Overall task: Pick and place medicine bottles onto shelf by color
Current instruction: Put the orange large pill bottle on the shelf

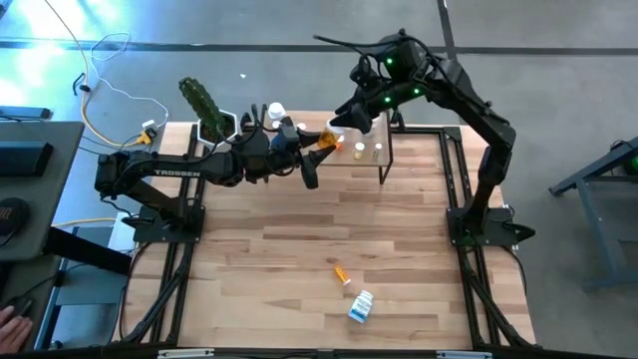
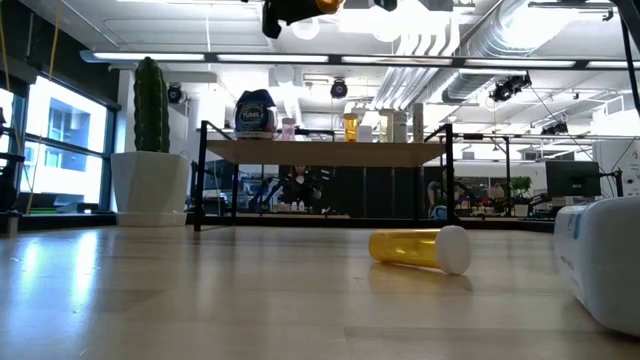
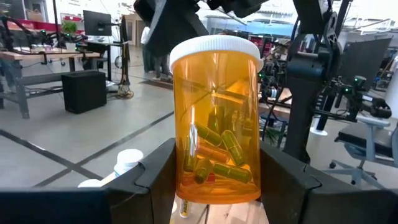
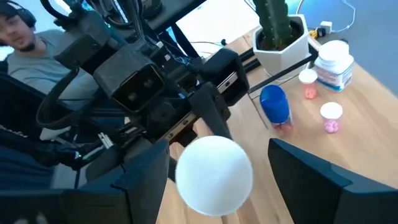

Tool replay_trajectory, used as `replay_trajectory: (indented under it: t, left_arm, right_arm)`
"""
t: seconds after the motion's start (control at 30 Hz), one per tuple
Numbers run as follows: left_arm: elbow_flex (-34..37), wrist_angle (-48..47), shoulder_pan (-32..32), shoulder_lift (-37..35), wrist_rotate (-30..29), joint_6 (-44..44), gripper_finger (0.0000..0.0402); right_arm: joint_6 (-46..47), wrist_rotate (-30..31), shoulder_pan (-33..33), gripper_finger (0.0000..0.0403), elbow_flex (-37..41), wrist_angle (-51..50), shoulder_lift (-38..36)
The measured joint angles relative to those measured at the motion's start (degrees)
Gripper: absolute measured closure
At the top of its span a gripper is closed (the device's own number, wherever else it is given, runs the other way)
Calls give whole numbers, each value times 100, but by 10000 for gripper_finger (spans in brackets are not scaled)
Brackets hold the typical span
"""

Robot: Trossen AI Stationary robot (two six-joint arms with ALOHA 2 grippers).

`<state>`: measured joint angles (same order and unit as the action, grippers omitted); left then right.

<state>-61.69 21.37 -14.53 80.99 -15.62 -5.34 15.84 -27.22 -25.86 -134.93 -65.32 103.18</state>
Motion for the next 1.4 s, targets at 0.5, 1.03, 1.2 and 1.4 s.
replay_trajectory:
  t: [0.5,1.03,1.2,1.4]
  left_arm:
    - [0,-13,145,0,-16,108,229]
    - [0,-17,149,0,0,111,229]
    - [0,-52,149,0,-5,107,229]
    - [0,-88,151,0,-2,105,229]
  right_arm:
    - [299,430,310,141,90,-148,9]
    - [761,907,655,169,90,-410,55]
    - [836,928,653,212,90,-430,55]
    - [860,988,655,205,90,-439,65]
